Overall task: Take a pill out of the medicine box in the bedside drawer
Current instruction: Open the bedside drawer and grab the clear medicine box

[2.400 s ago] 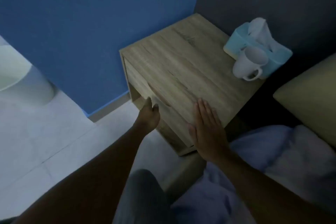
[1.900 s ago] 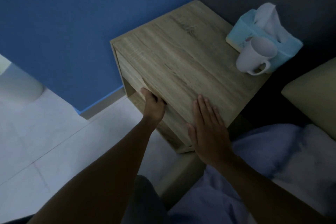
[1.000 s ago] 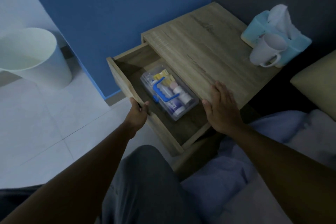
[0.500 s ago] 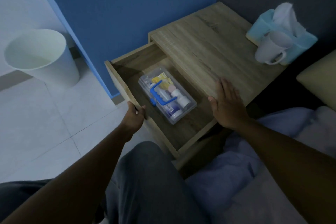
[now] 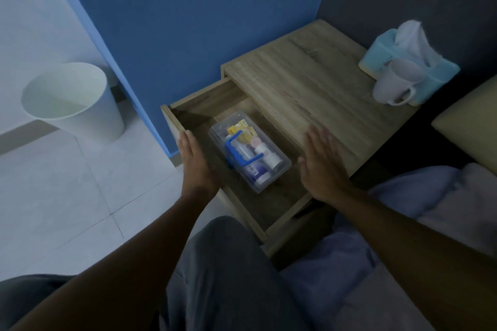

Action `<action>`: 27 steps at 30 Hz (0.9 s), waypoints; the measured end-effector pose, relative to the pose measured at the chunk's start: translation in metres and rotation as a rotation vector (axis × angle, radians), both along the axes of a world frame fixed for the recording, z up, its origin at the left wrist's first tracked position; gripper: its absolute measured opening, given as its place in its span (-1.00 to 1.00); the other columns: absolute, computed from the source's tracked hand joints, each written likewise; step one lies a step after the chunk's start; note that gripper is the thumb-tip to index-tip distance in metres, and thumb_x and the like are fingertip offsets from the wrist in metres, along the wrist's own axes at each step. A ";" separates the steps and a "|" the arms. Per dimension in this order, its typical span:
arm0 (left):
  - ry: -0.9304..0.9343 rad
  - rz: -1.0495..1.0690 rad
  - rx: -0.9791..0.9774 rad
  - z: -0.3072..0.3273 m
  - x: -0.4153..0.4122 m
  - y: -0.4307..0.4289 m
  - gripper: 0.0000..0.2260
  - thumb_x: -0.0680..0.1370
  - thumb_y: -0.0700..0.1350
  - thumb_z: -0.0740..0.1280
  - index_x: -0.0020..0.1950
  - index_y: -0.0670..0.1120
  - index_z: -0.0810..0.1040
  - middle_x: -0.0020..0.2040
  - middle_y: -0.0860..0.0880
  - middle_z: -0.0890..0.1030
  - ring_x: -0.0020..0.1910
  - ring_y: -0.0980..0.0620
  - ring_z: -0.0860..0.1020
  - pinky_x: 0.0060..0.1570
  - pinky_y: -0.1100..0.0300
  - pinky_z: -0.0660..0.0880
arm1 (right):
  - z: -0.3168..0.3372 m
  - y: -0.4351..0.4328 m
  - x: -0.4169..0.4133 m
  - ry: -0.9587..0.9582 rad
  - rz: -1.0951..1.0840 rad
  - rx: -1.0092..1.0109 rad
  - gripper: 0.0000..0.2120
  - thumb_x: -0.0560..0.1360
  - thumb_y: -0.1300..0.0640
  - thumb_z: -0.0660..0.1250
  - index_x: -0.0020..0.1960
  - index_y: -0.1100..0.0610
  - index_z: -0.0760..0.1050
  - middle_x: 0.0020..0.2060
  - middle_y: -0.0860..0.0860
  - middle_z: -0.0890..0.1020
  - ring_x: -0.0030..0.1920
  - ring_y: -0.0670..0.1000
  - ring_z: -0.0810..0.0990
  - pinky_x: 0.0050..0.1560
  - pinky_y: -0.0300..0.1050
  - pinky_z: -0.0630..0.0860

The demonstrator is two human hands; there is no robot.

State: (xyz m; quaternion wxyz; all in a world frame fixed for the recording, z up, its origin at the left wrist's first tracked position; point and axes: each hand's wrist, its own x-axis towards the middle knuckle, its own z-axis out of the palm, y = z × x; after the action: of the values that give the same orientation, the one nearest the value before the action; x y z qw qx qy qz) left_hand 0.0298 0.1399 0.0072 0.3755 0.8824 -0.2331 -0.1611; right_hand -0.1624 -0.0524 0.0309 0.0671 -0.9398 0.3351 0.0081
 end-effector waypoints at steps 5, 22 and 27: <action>-0.047 -0.207 0.028 0.023 0.022 -0.025 -0.17 0.50 -0.19 0.38 0.61 0.03 -0.06 0.63 0.00 -0.10 0.60 -0.02 -0.15 0.49 -0.12 0.04 | 0.003 0.048 0.016 -0.177 0.136 0.176 -0.55 0.62 0.02 0.11 0.48 0.10 0.31 0.49 0.09 0.33 0.46 0.05 0.34 0.42 0.09 0.38; 0.389 -0.061 0.024 -0.011 0.062 -0.077 -0.42 0.57 -0.12 0.29 0.55 0.02 0.15 0.45 -0.16 0.34 0.37 -0.17 0.43 0.24 -0.17 0.49 | -0.039 0.033 0.067 -0.165 -0.702 0.667 -0.64 0.58 -0.09 0.26 0.31 0.04 0.41 0.06 0.01 0.53 -0.07 -0.05 0.52 -0.37 -0.25 0.29; 0.421 -0.041 0.013 0.005 0.062 -0.074 -0.51 0.57 -0.13 0.30 0.48 -0.02 0.26 0.37 -0.17 0.43 0.29 -0.15 0.50 0.14 -0.10 0.56 | -0.030 0.029 0.066 -0.346 -0.899 0.880 -0.56 0.49 0.12 0.42 0.35 0.09 0.44 0.23 0.09 0.56 0.18 0.08 0.59 -0.29 -0.23 0.41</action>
State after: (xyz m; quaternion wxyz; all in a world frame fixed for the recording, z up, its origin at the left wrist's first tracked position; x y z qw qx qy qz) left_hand 0.0916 0.0656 0.0126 0.4067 0.8269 -0.1662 -0.3509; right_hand -0.0969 -0.0232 0.0006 0.4955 -0.5803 0.6453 -0.0356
